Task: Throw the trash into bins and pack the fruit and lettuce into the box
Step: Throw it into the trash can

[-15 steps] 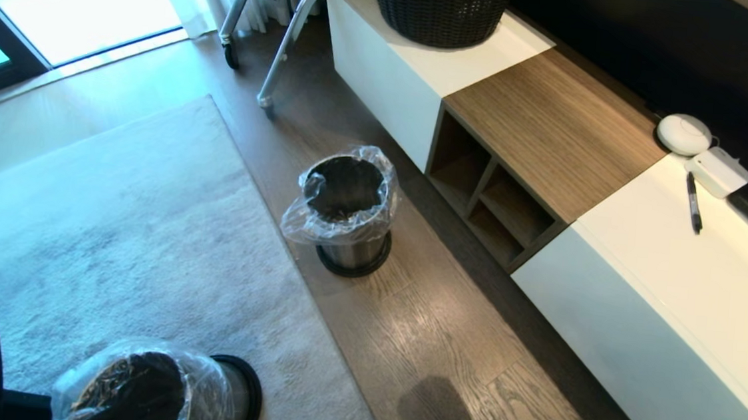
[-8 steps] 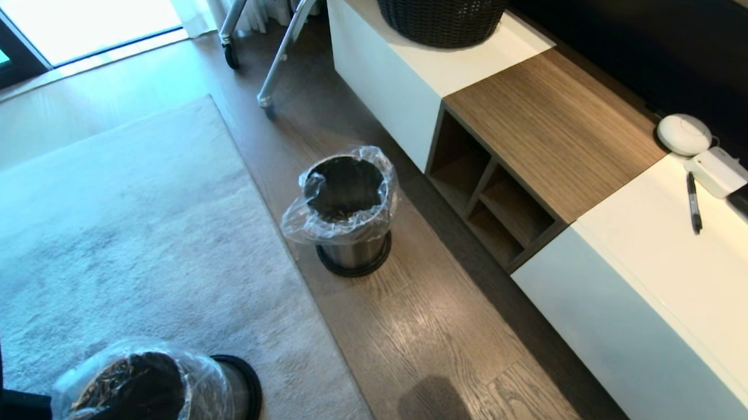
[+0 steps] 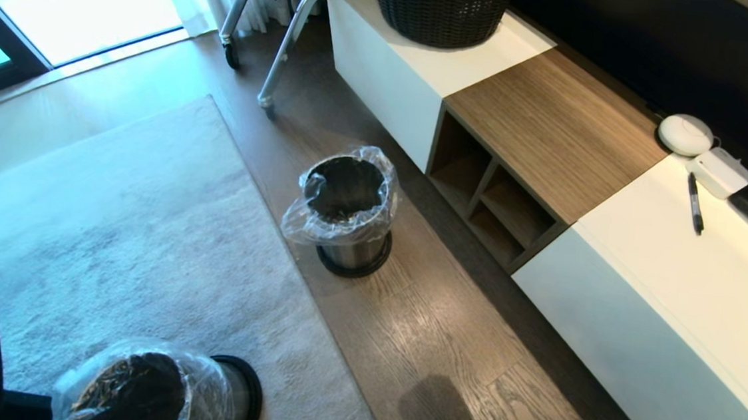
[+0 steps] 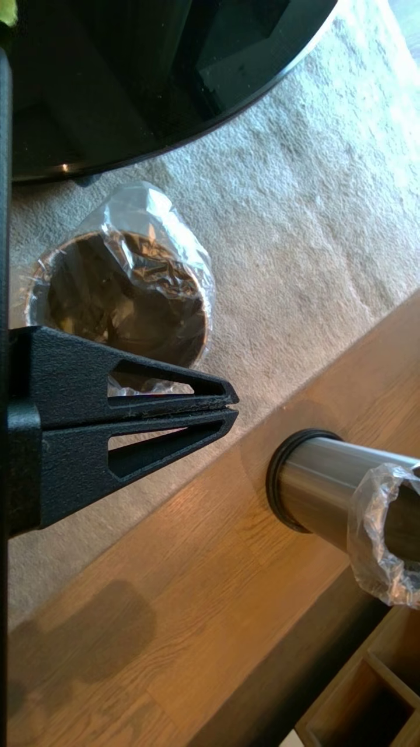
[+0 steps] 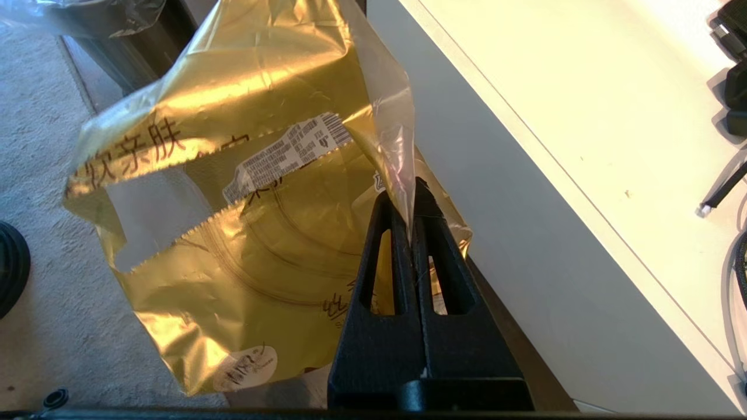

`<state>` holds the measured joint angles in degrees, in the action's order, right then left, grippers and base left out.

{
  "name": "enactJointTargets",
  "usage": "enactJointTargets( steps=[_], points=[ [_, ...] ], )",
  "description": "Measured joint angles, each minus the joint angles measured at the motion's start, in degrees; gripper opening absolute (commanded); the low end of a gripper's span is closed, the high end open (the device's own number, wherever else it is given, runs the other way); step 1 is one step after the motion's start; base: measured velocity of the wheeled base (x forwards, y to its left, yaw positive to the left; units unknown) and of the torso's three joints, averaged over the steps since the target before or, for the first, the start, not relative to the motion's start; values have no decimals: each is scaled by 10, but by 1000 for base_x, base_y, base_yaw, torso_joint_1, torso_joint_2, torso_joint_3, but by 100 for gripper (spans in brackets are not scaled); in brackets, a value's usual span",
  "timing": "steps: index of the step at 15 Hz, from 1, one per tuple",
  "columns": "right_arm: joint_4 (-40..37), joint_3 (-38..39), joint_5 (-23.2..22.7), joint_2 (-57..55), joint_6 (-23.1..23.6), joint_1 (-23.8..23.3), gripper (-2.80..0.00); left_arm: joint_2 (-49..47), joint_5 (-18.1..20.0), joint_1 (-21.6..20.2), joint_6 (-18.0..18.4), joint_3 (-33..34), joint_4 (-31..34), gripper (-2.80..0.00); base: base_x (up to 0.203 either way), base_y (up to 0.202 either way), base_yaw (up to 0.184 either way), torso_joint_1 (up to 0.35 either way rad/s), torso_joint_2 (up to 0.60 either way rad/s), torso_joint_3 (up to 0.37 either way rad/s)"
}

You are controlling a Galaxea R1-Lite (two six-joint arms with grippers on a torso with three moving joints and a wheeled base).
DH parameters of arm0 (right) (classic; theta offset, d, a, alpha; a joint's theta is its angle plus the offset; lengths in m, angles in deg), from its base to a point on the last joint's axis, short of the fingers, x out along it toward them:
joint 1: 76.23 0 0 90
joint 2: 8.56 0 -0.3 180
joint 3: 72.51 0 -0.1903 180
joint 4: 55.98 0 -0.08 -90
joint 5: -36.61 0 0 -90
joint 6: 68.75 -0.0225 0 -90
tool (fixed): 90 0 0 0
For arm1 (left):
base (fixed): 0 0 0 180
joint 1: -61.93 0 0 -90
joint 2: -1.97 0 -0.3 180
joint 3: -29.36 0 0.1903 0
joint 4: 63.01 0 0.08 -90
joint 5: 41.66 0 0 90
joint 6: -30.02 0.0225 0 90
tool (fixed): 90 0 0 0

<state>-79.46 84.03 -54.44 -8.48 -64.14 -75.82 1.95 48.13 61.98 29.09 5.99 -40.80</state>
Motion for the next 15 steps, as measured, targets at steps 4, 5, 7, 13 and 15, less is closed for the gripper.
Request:
enactJointTargets(
  steps=[4, 5, 7, 13, 15],
  points=[
    [0, 0, 0, 0, -4, 0, -280, 0, 0, 0, 0, 0, 0, -280, -1, -8, 158, 2, 3, 3],
    [0, 0, 0, 0, -12, 0, -280, 0, 0, 0, 0, 0, 0, -280, 3, -8, 161, 4, 2, -2],
    [0, 0, 0, 0, -37, 0, -280, 0, 0, 0, 0, 0, 1, -280, 0, -10, 168, 0, 2, 6],
    [0, 0, 1, 0, -40, 0, -280, 0, 0, 0, 0, 0, 0, -280, 1, -8, 167, 3, 2, 3],
    [0, 0, 1, 0, -40, 0, -280, 0, 0, 0, 0, 0, 1, -280, 0, -8, 168, 2, 5, 4]
  ],
)
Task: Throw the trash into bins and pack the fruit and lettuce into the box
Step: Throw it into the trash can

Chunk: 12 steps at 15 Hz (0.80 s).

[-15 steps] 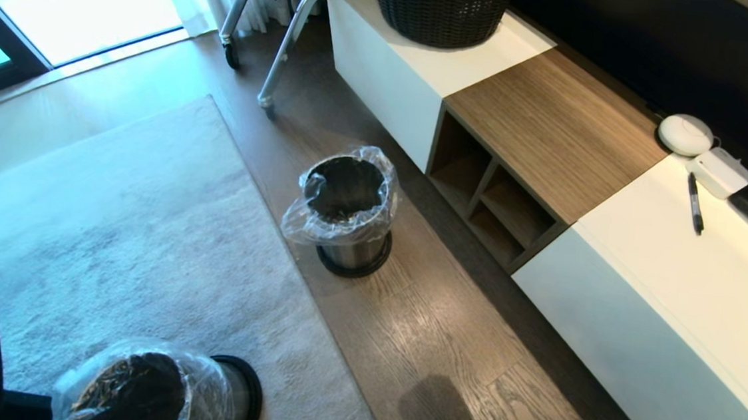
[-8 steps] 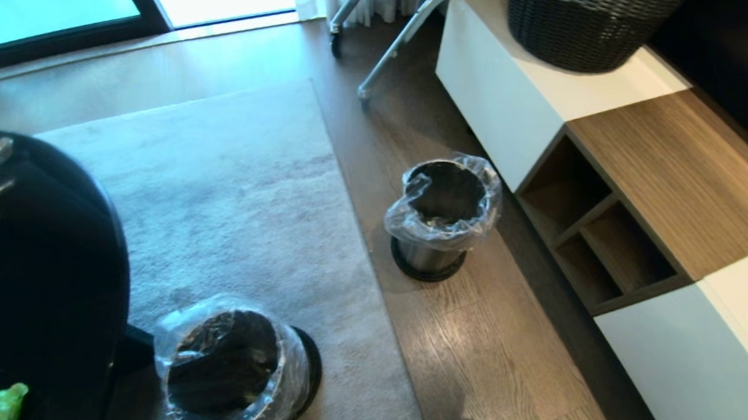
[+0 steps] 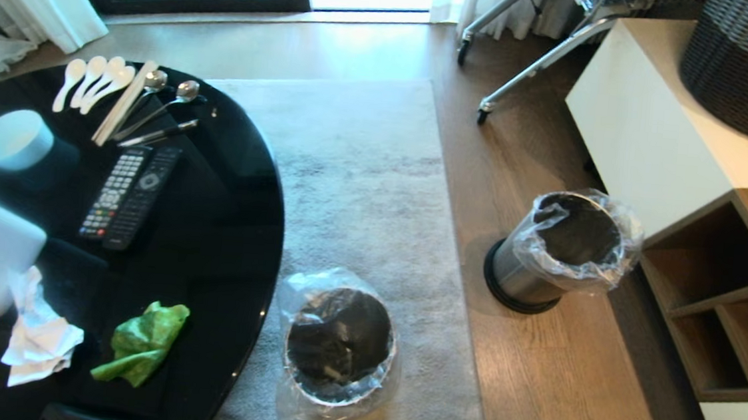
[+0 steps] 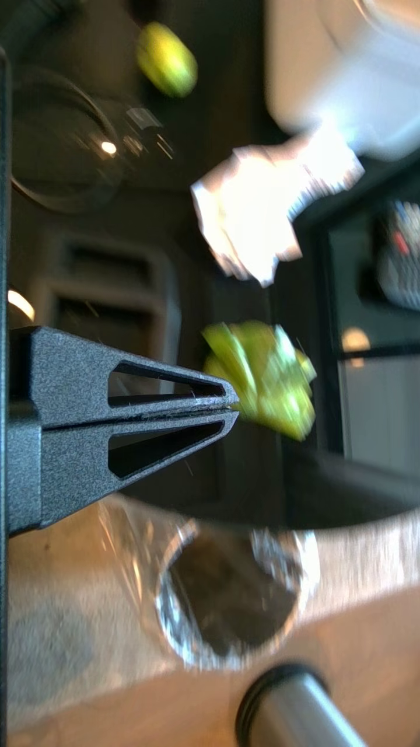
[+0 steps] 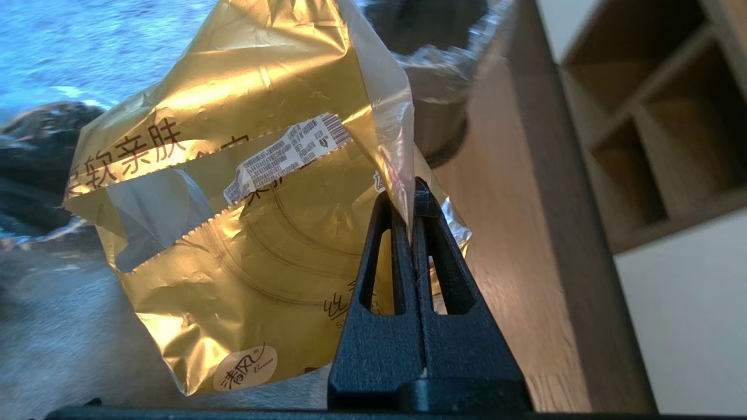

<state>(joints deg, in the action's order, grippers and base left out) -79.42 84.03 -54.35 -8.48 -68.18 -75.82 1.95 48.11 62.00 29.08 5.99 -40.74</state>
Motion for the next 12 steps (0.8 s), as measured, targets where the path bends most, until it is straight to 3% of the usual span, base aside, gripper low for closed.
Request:
enactJointTargets(
  steps=[12],
  points=[
    [0, 0, 0, 0, 2, 0, -280, 0, 0, 0, 0, 0, 0, -280, -1, -10, 168, 3, 3, 2]
  ],
)
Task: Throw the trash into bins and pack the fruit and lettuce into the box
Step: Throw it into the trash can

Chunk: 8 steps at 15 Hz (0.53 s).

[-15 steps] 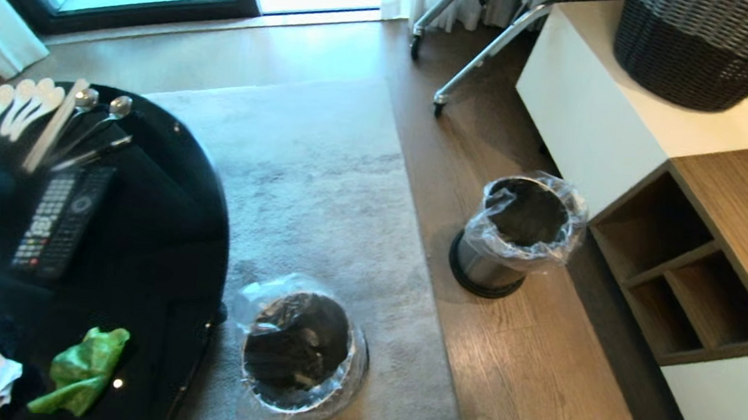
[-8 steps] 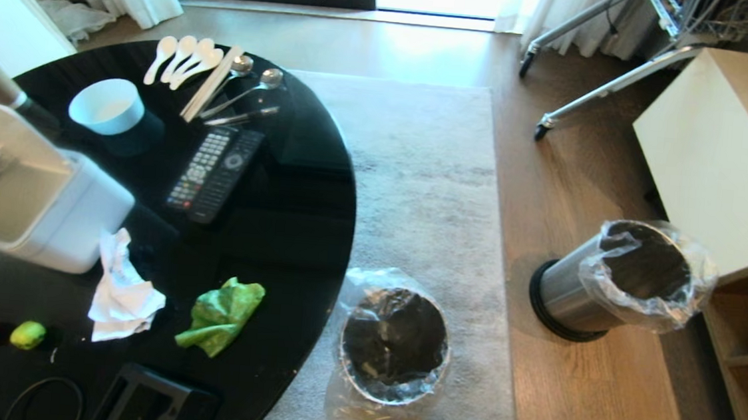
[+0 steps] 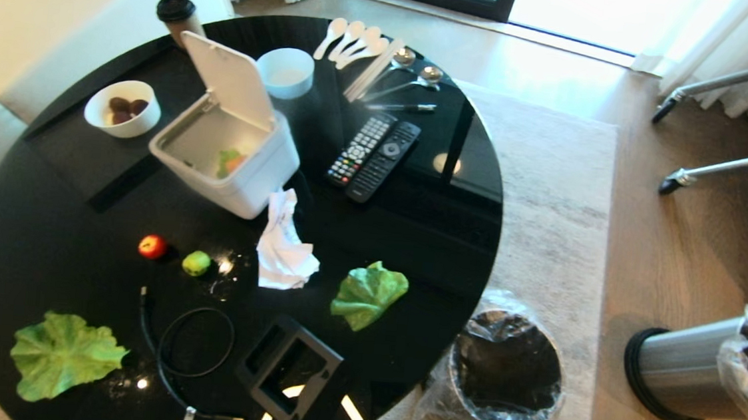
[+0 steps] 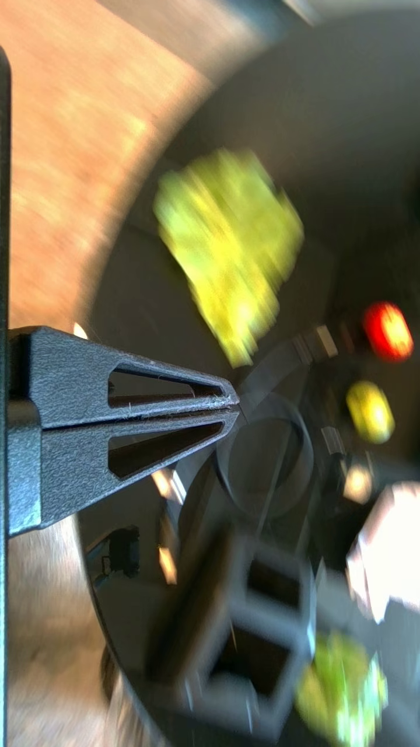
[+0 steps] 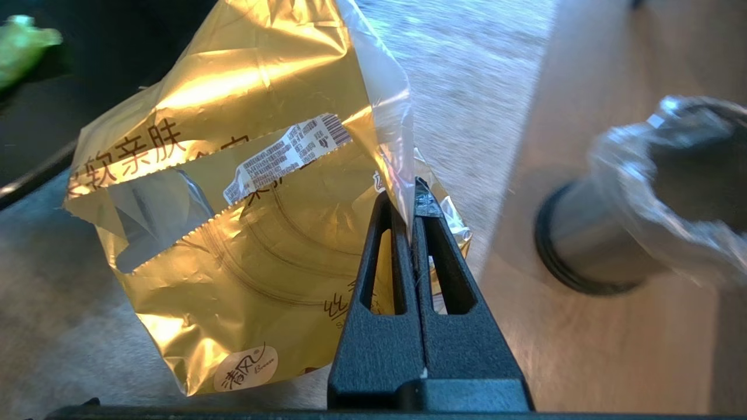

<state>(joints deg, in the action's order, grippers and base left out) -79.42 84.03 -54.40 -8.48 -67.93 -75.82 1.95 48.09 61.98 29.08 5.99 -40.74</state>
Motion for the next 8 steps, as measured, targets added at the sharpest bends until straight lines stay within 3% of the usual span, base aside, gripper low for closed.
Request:
enactJointTargets(
  steps=[4, 8],
  points=[
    [0, 0, 0, 0, 0, 0, -280, 0, 0, 0, 0, 0, 0, -280, 0, -6, 137, 2, 2, 6],
    [0, 0, 0, 0, -3, 0, -280, 0, 0, 0, 0, 0, 0, -280, 0, 0, 0, 0, 0, 0]
  ],
)
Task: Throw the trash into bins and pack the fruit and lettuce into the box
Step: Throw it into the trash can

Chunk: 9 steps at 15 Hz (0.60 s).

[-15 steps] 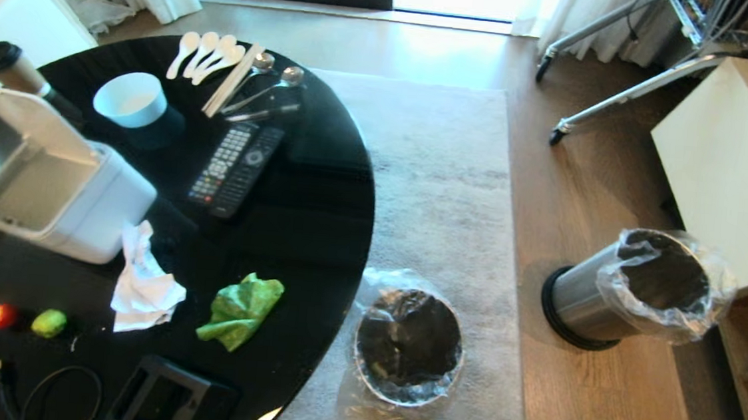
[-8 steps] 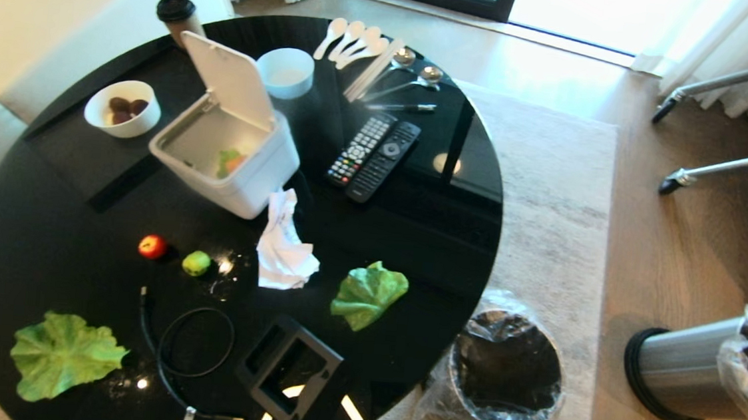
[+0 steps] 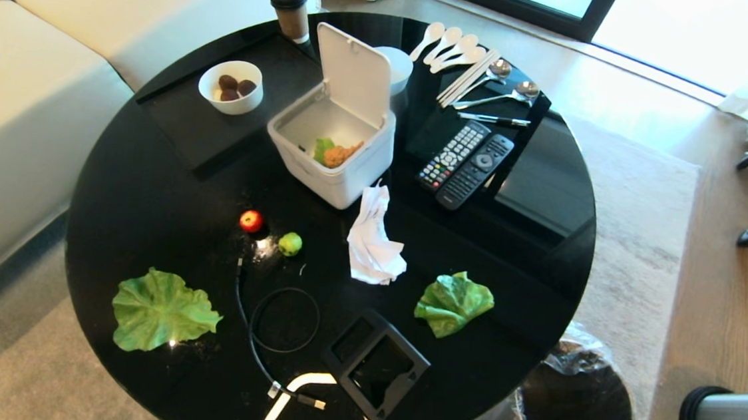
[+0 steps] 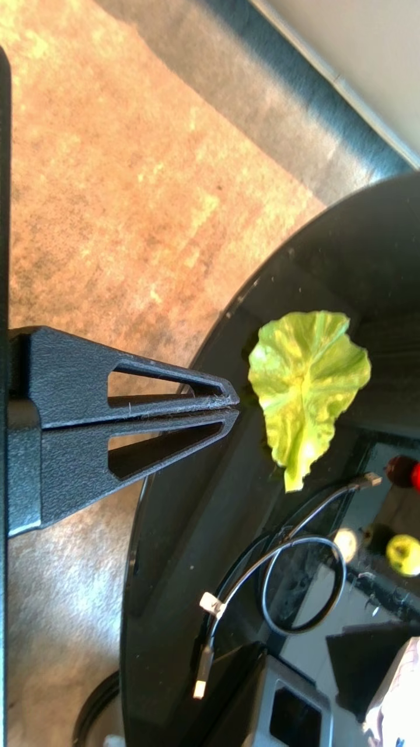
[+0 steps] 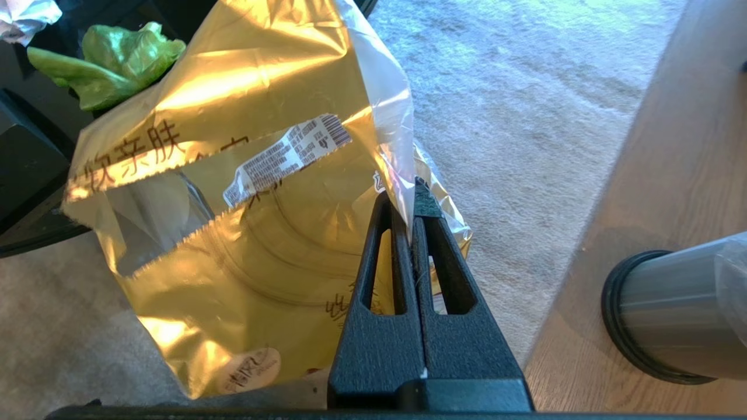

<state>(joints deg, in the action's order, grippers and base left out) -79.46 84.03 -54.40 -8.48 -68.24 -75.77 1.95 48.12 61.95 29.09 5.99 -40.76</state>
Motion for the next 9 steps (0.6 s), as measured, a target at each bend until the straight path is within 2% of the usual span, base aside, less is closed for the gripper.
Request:
enactJointTargets(
  steps=[9],
  points=[
    [0, 0, 0, 0, -1, 0, -280, 0, 0, 0, 0, 0, 0, -280, 0, 0, 0, 0, 0, 0]
  ],
)
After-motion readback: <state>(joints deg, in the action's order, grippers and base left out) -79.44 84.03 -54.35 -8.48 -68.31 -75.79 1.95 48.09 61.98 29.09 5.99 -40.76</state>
